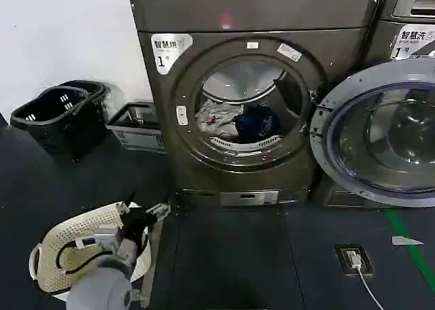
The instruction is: Grasp the clothes from the dryer.
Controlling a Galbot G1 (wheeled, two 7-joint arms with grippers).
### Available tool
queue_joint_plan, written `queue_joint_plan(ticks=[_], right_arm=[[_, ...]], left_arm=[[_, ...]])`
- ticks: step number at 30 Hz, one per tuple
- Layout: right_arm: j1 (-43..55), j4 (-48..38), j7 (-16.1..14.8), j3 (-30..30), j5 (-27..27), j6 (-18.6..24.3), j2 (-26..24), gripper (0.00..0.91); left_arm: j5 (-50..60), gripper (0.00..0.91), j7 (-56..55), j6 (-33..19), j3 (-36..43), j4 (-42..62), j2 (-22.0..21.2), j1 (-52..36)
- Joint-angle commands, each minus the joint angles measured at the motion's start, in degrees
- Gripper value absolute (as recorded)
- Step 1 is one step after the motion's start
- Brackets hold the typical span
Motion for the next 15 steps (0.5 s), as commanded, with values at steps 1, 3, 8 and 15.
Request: queue_joint_plan(ticks=[1, 3, 8, 15], right_arm=[[0.0, 0.19, -0.93, 0.02, 3.63, 0.95, 0.12, 0.907], [0.05, 0.26, -0.97, 0.0, 4.46, 1.76, 0.16, 0.907], [-0.25, -0.04, -0.39, 0.42, 4.92, 2.23, 0.02, 0.907], [-0.44, -0.02, -0.32, 0.5, 4.92, 2.36, 0.01, 0.907]], left_arm=[[0.63, 0.907, 0.14, -1.45, -0.08, -0.91, 0.15, 0.9], [0.65, 0.907, 0.29, -1.62, 0.08, -1.22, 0.11, 1.18], [0.67, 0.907, 0.26, -1.72, 0.21, -1.75, 0.09, 1.56], [0.64, 0.907, 0.29, -1.68, 0.41, -2.18, 0.1, 1.89]])
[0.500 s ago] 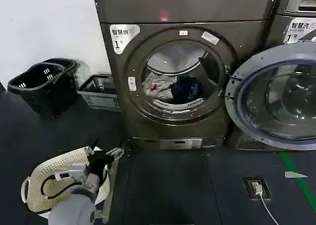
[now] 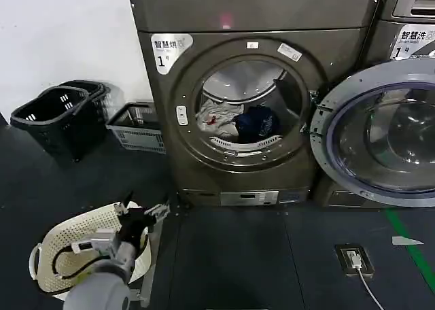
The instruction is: Grasp the clothes from the dryer.
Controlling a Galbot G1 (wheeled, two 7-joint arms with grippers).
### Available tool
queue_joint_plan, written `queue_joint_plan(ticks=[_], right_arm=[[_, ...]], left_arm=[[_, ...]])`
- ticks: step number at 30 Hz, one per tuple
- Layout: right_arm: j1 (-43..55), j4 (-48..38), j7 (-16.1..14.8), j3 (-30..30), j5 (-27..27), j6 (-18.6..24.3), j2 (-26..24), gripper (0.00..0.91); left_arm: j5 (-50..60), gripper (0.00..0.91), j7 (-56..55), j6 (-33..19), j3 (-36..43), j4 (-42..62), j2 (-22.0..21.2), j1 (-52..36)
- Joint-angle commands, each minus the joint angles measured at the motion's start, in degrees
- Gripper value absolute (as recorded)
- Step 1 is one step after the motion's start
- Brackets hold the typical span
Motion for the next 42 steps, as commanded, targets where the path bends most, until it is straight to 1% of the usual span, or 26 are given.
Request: queue_joint_plan(ticks=[1, 20, 42], right_arm=[[-0.05, 0.07, -0.1, 0.08, 0.92, 0.44, -0.01, 0.907], [0.09, -0.49, -0.36, 0.48, 0.64, 1.09, -0.42, 0.907], [0.63, -1.1, -1.41, 0.47, -0.14, 1.52, -0.26, 0.907]], left_arm=[[0.04, 0.907, 0.04, -0.24, 0.11, -0.37, -0.05, 0.32], [0.05, 0.907, 0.45, 0.02, 0.17, -0.79, -0.48, 0.42], [-0.6, 0.907, 0.74, 0.24, -0.08, -1.49, -0.21, 0.85]])
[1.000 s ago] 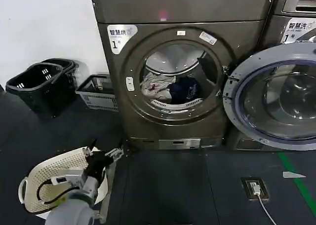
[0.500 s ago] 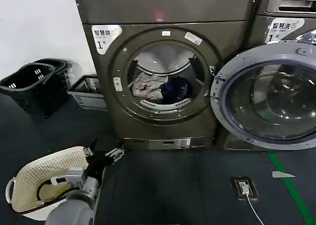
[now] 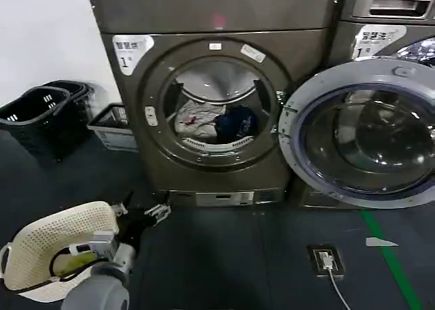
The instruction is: Grasp the clothes from the dryer.
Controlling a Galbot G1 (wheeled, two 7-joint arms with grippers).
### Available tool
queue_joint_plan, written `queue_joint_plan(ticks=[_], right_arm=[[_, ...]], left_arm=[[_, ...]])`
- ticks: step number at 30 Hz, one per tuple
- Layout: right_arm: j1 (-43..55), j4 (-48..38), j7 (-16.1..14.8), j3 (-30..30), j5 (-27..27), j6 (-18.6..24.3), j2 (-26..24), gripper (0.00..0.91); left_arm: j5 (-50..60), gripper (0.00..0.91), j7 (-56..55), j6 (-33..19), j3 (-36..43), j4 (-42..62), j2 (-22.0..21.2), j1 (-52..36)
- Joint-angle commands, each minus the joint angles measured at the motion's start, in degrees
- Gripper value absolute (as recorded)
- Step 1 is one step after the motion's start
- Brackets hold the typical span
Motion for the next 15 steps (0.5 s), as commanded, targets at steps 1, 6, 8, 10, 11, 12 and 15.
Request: queue_joint_plan(ticks=[1, 6, 8, 10, 11, 12, 15], right_arm=[[-0.02, -0.04, -0.13, -0.01, -0.08, 0.06, 0.0, 0.907], [-0.21, -0.04, -0.37, 0.1, -0.08, 0.12, -0.06, 0.907], [-0.28, -0.02, -0.38, 0.16, -0.1, 0.16, -0.08, 0.907], [-0.28, 0.04, -0.36, 0.14, -0.08, 0.16, -0.12, 0.907], [-0.25, 0.09, -0.4, 0.12, -0.06, 0.14, -0.12, 0.907], [-0.23, 0.21, -0.35, 0.04, -0.03, 0.15, -0.09, 0.907], [-0.31, 0.14, -0.09, -0.12, 0.23, 1.28, -0.08, 0.907]], left_arm=[[-0.12, 0.907, 0.01, 0.11, 0.06, -0.05, 0.26, 0.09], [-0.23, 0.907, 0.05, 0.18, -0.05, -0.2, 0.24, 0.19], [-0.5, 0.907, 0.05, 0.15, -0.64, -0.19, 0.42, 0.08], [-0.58, 0.907, 0.09, 0.17, -0.71, -0.36, 0.5, 0.12], [-0.61, 0.907, 0.09, 0.2, -0.68, -0.41, 0.49, 0.13], [-0.58, 0.907, 0.09, 0.2, -0.63, -0.43, 0.46, 0.12], [-0.54, 0.907, 0.12, 0.2, -0.47, -0.39, 0.44, 0.12]])
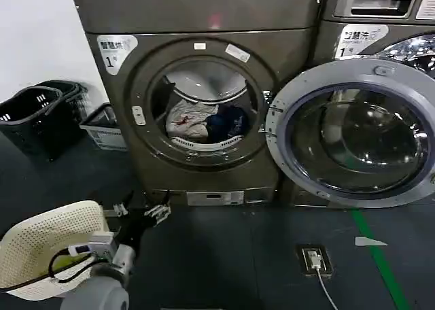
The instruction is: Grasp the clothes from the dryer.
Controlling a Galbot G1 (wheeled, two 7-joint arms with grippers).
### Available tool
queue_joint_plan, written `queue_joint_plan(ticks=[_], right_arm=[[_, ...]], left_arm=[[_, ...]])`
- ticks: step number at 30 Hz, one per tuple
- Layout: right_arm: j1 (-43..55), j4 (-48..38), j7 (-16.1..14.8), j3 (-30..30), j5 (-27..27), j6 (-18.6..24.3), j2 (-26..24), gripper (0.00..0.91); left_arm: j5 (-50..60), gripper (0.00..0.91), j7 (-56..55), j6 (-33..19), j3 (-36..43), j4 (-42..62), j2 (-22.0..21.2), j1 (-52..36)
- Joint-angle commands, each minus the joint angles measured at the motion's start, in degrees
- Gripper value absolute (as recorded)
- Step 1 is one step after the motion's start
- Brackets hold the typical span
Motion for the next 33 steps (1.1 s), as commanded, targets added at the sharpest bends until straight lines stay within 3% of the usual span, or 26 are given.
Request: queue_joint_plan(ticks=[1, 33], right_arm=[[-0.05, 0.07, 0.26, 0.0, 0.34, 1.07, 0.02, 0.907], [1.58, 0.36, -0.21, -0.34, 1.18, 1.8, -0.4, 0.907]], left_arm=[[-0.03, 0.907, 0.04, 0.03, -0.09, 0.02, 0.0, 0.04], [1.15, 0.907, 1.21, -0.76, 0.23, 0.41, -0.73, -1.28]])
